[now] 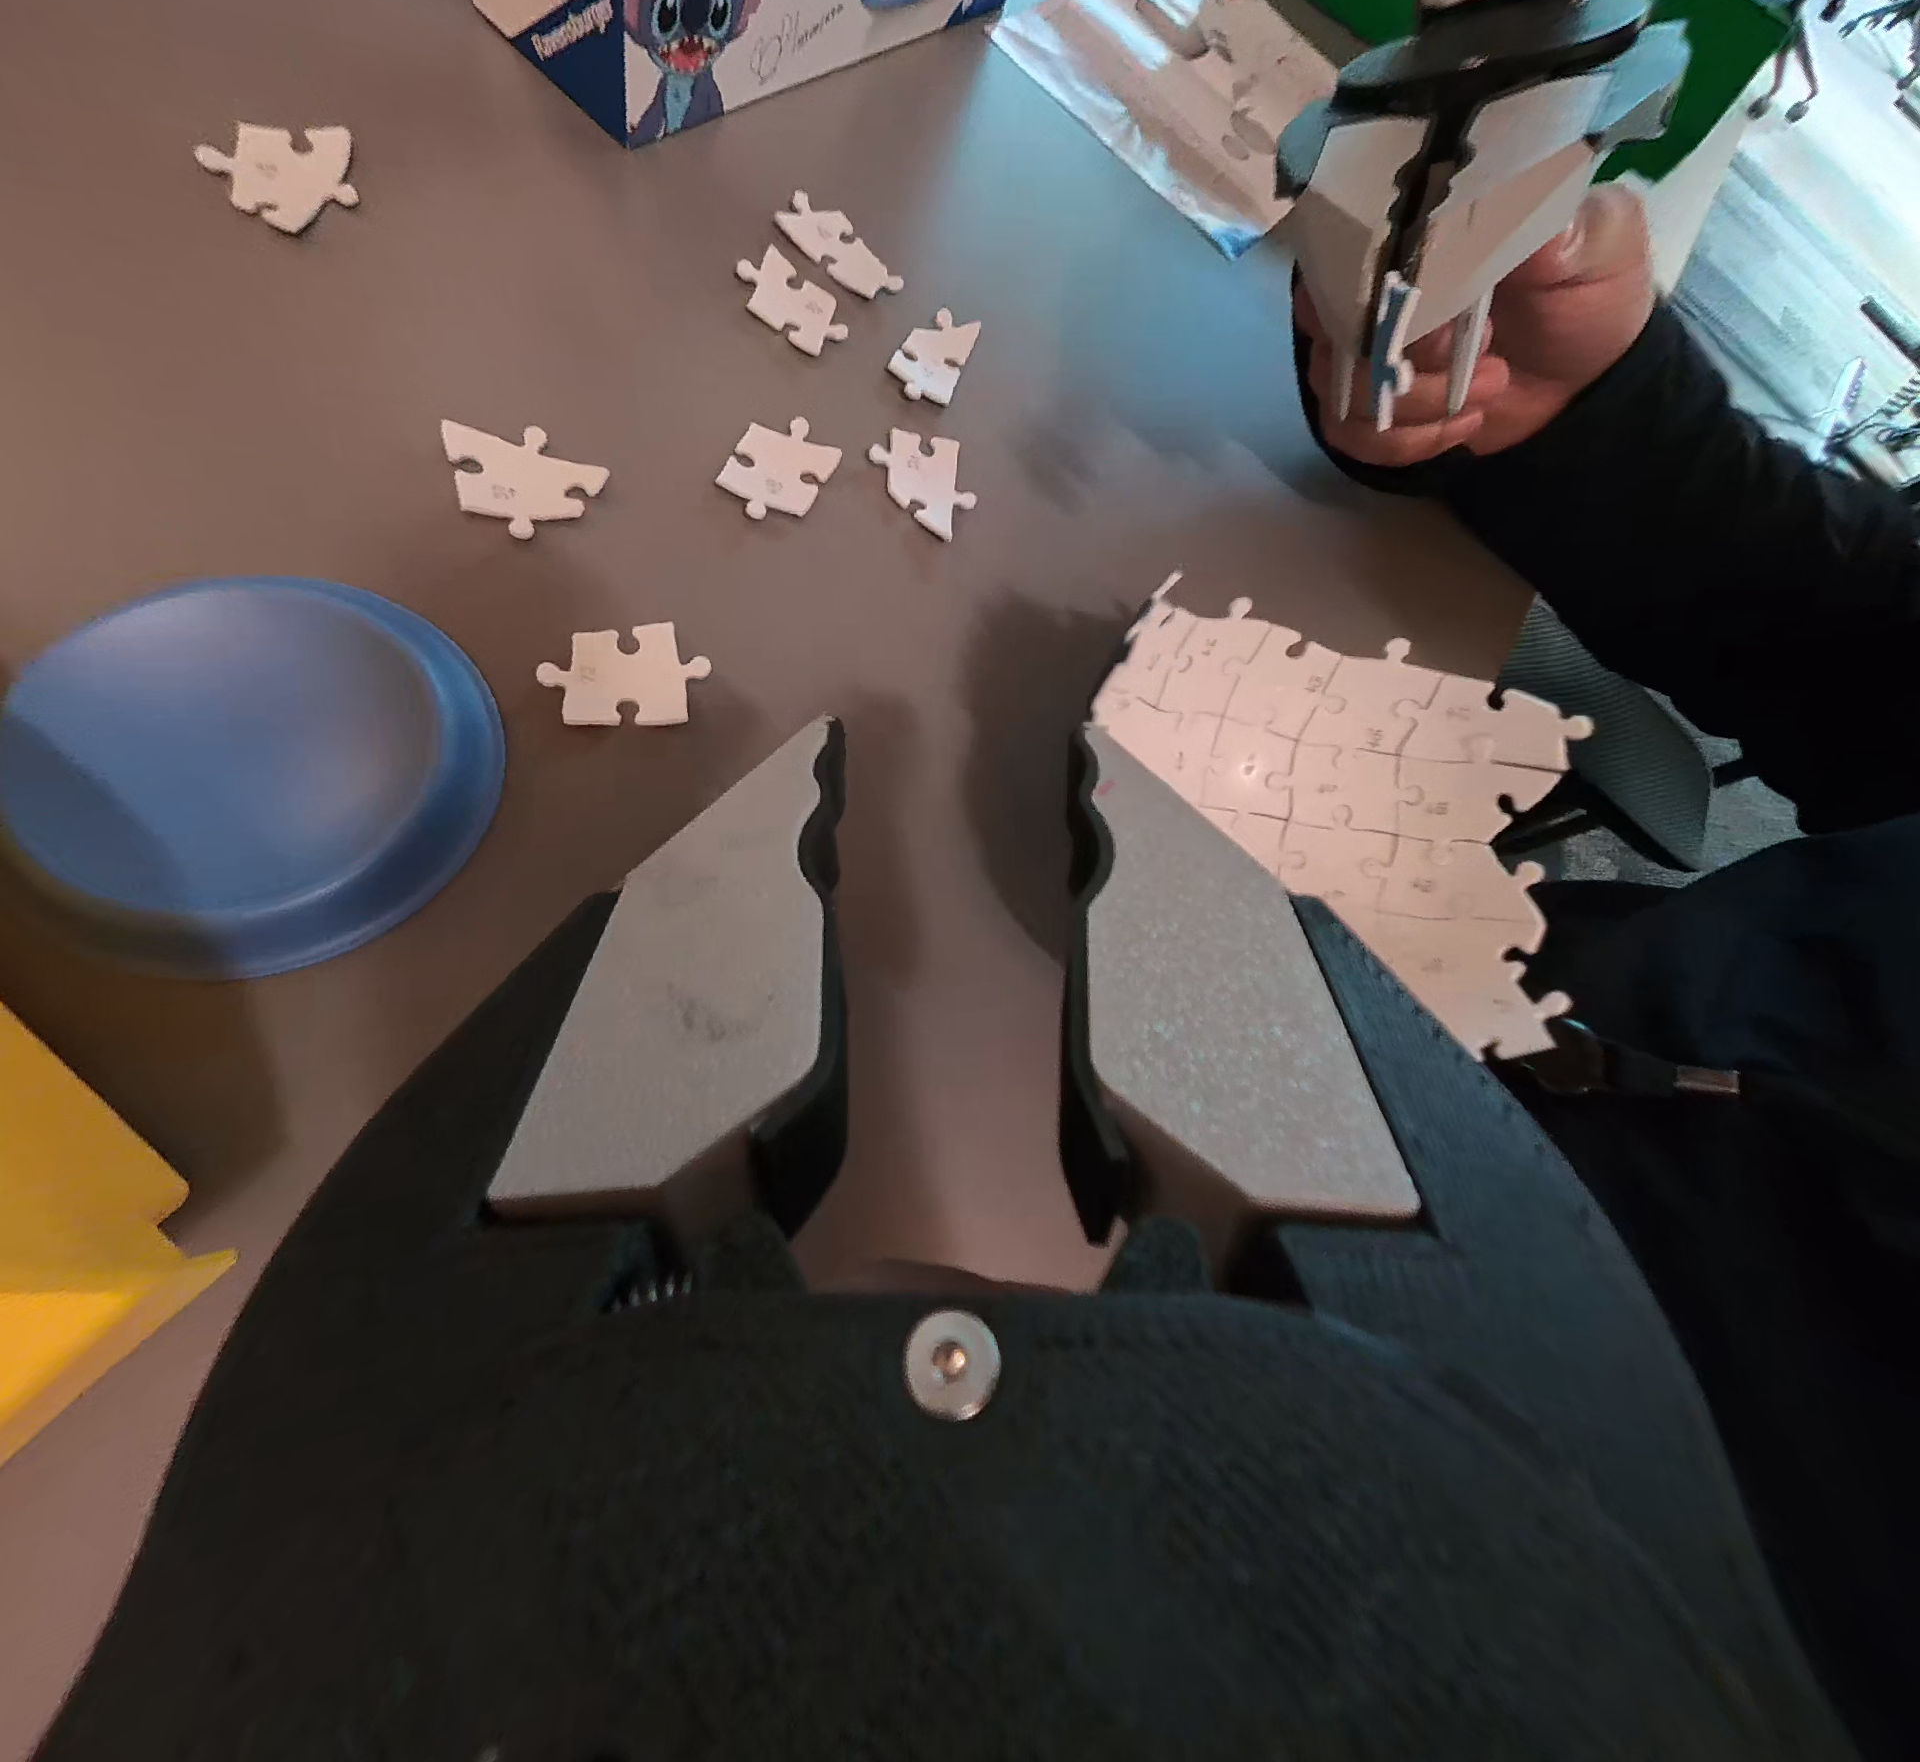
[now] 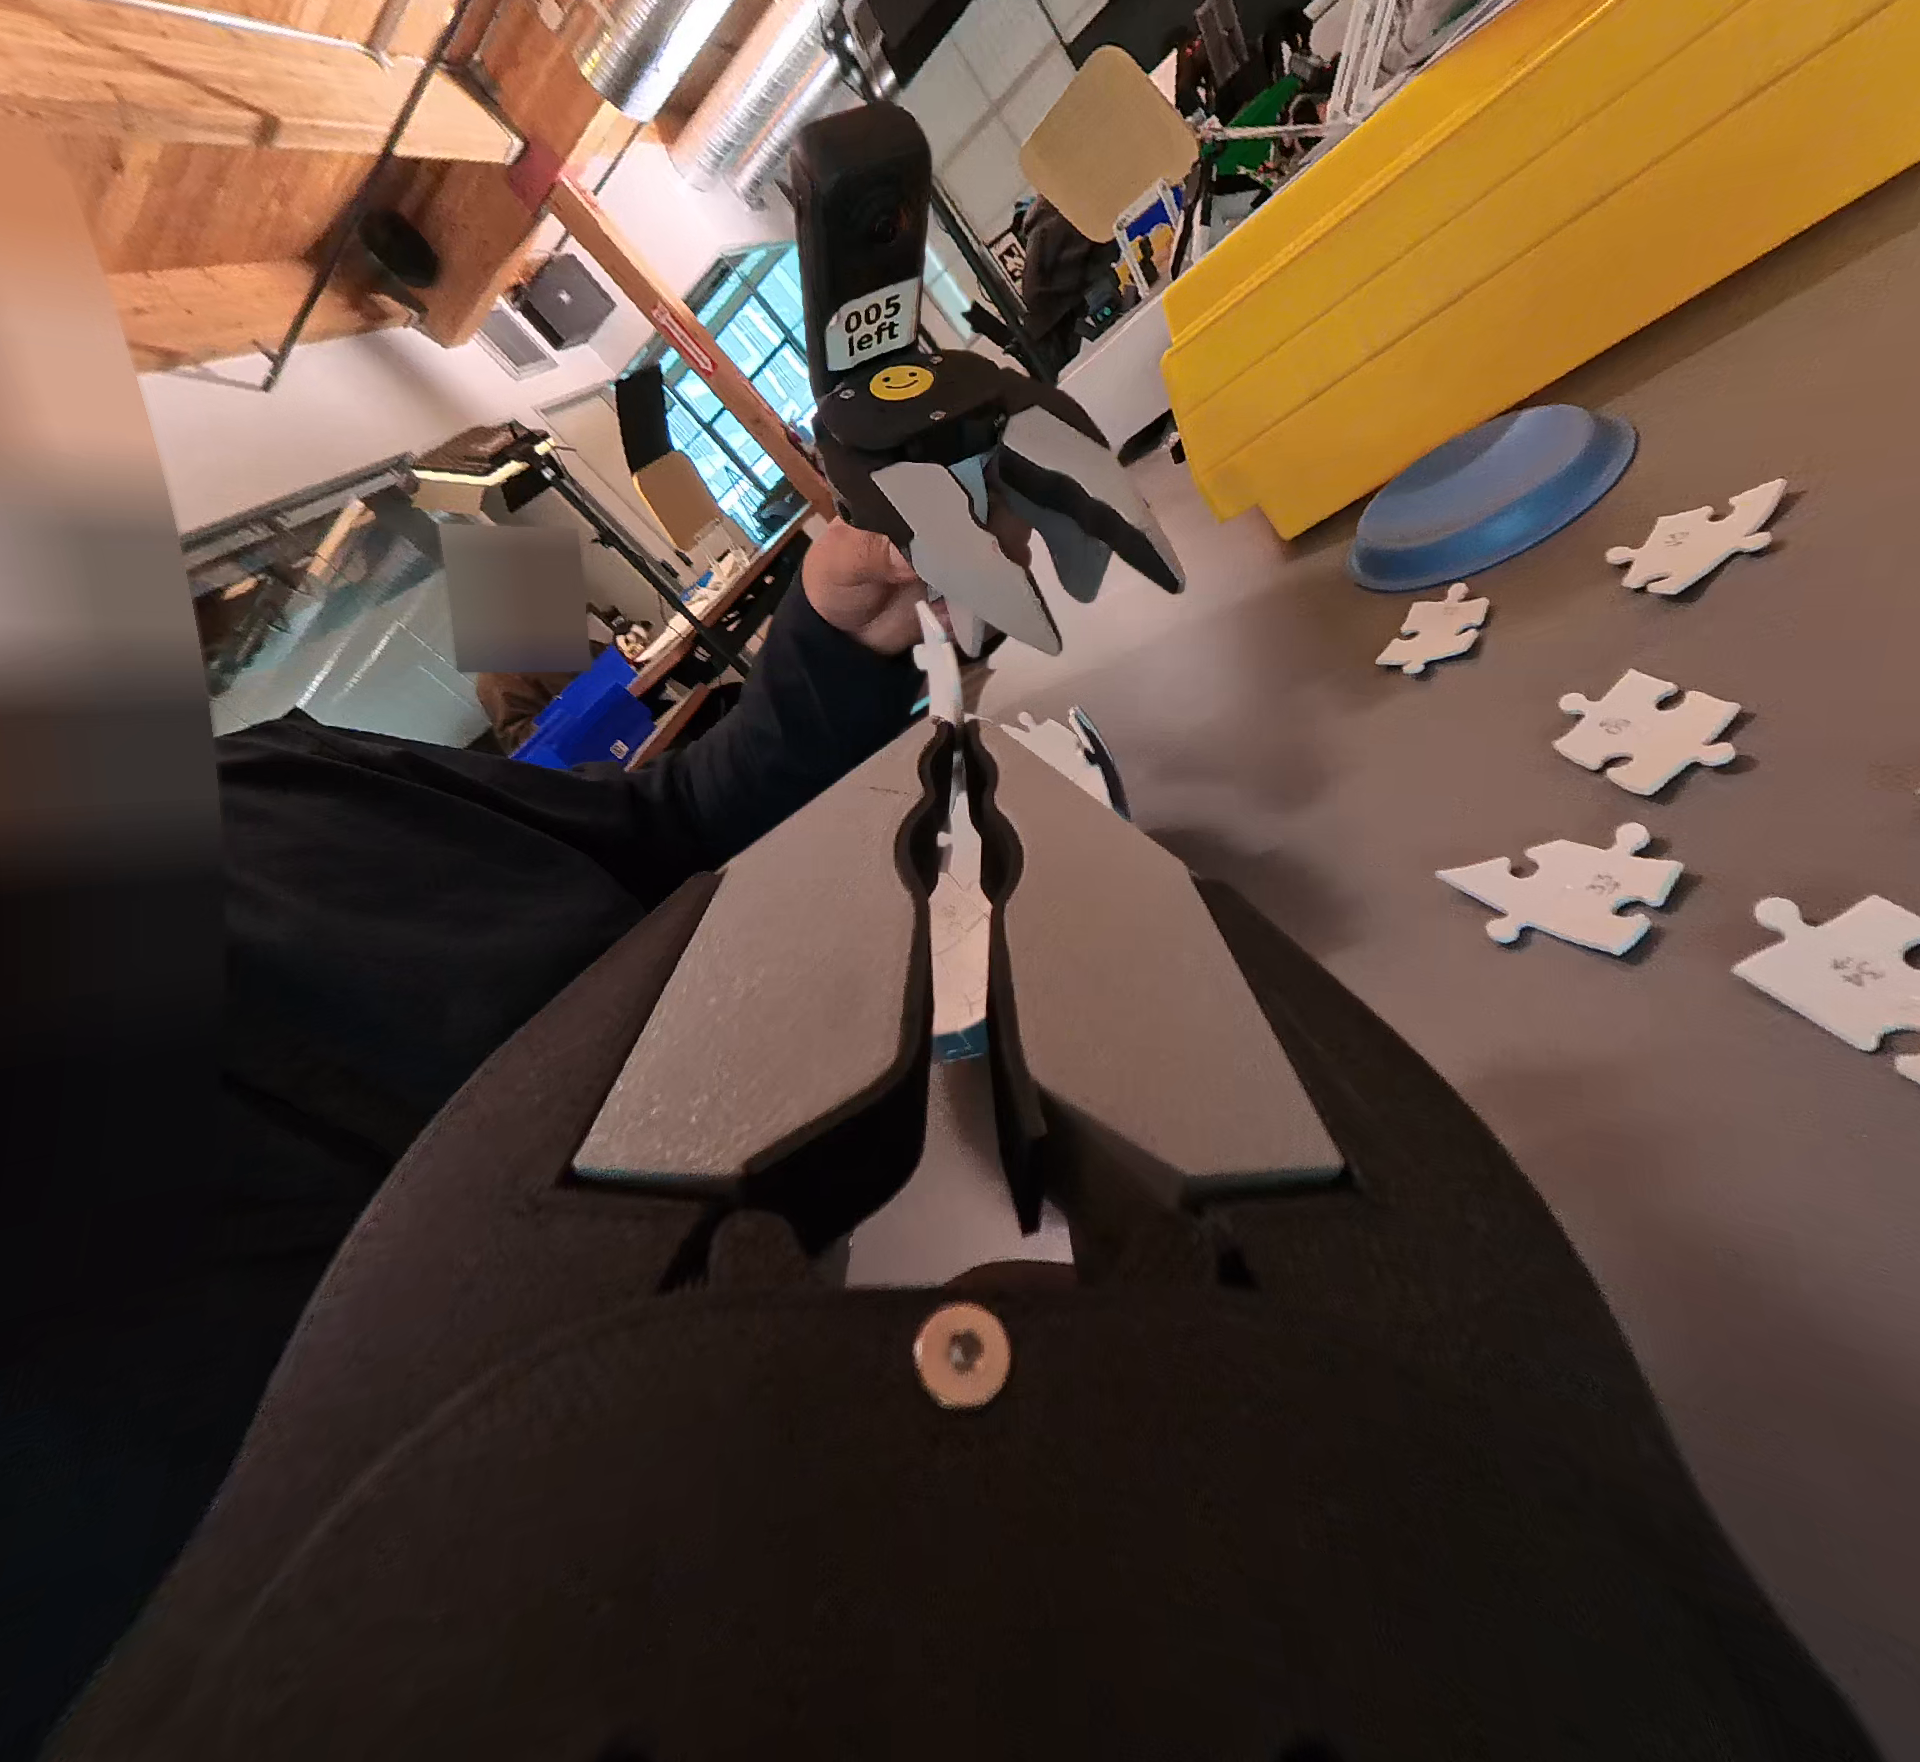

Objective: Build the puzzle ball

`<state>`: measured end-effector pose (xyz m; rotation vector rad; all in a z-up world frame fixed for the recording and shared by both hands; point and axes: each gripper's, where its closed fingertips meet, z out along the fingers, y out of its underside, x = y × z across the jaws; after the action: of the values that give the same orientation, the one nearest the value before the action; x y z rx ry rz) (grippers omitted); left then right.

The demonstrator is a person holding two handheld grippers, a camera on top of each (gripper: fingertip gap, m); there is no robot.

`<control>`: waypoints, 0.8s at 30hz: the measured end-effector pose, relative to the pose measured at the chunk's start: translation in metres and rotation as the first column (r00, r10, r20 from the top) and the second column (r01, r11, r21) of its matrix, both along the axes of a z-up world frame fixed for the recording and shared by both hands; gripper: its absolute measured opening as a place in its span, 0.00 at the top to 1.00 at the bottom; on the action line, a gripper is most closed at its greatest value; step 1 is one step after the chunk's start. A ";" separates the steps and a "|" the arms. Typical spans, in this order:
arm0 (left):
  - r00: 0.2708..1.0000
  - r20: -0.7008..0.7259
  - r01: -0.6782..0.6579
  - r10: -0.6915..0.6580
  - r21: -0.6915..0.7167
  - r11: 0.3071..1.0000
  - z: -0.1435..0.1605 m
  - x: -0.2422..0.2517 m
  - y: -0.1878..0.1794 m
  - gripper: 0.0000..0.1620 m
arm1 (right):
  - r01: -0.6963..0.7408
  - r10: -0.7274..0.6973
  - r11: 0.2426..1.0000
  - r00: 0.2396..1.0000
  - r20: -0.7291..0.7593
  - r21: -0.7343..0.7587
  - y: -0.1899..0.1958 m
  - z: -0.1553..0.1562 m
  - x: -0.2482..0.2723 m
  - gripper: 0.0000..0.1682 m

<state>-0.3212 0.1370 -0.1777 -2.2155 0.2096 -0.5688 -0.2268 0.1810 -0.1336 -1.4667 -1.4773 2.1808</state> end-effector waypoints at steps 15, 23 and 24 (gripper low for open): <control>0.982 -0.066 0.180 -0.177 0.044 0.983 0.036 0.061 0.019 0.74 | 0.013 -0.012 1.000 0.998 -0.065 0.011 -0.010 0.011 -0.008 1.00; 0.976 -0.083 0.208 -0.203 0.048 0.977 0.038 0.073 0.027 0.75 | 0.068 -0.055 0.992 0.990 -0.126 0.103 -0.013 0.016 -0.009 1.00; 0.975 -0.085 0.210 -0.205 0.050 0.976 0.039 0.074 0.028 0.75 | 0.074 -0.058 0.991 0.990 -0.132 0.116 -0.014 0.017 -0.009 1.00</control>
<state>-0.2472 0.1647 -0.1392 -2.1750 0.4983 -0.5796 -0.2353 0.1674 -0.1171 -1.2926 -1.4679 2.0665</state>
